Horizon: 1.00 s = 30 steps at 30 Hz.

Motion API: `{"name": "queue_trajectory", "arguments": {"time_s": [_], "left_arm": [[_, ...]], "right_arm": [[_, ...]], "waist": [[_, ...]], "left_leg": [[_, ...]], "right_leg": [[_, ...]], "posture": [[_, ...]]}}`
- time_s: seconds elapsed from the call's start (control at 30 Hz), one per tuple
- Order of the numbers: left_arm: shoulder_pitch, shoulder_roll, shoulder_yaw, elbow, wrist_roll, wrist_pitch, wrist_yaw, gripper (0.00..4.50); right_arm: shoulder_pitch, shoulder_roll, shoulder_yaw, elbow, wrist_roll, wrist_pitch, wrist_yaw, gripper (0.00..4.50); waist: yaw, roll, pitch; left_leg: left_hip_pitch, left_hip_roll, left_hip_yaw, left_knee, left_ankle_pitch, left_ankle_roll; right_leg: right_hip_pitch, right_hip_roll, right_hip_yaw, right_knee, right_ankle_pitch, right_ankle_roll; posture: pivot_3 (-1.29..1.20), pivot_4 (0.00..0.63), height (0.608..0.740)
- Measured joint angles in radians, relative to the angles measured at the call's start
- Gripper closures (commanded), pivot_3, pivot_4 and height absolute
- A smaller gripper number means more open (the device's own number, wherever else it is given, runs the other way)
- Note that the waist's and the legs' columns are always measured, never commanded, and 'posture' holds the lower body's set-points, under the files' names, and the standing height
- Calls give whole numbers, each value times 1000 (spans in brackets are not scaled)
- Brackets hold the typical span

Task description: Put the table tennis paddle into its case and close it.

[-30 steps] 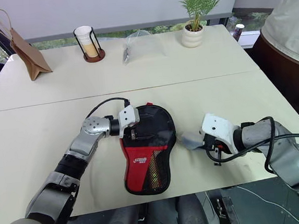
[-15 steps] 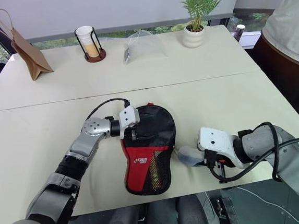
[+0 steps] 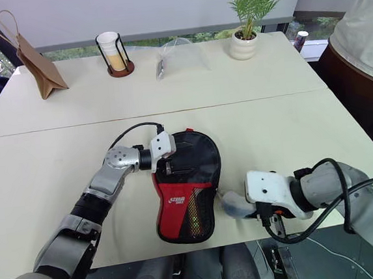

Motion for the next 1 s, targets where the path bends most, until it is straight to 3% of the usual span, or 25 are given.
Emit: {"name": "queue_trajectory", "arguments": {"time_s": [0.47,1.0], "left_arm": [[38,15,0,-64,1,47,34,492],[39,16,-18,-78,1,58,54,492]], "right_arm": [[6,-51,83,8,-16,-158,145,4463],[118,-132,-29,-27,0,-206,167,4463]], "waist": [[-2,0,-1],[-2,6,-7]], "left_leg": [[0,0,0,0,-1,-1],[0,1,-1,-1,-4,1]], "right_leg": [[0,0,0,0,0,0],[5,-1,0,-12,0,1]], "posture": [[0,150,740],[0,150,740]]}}
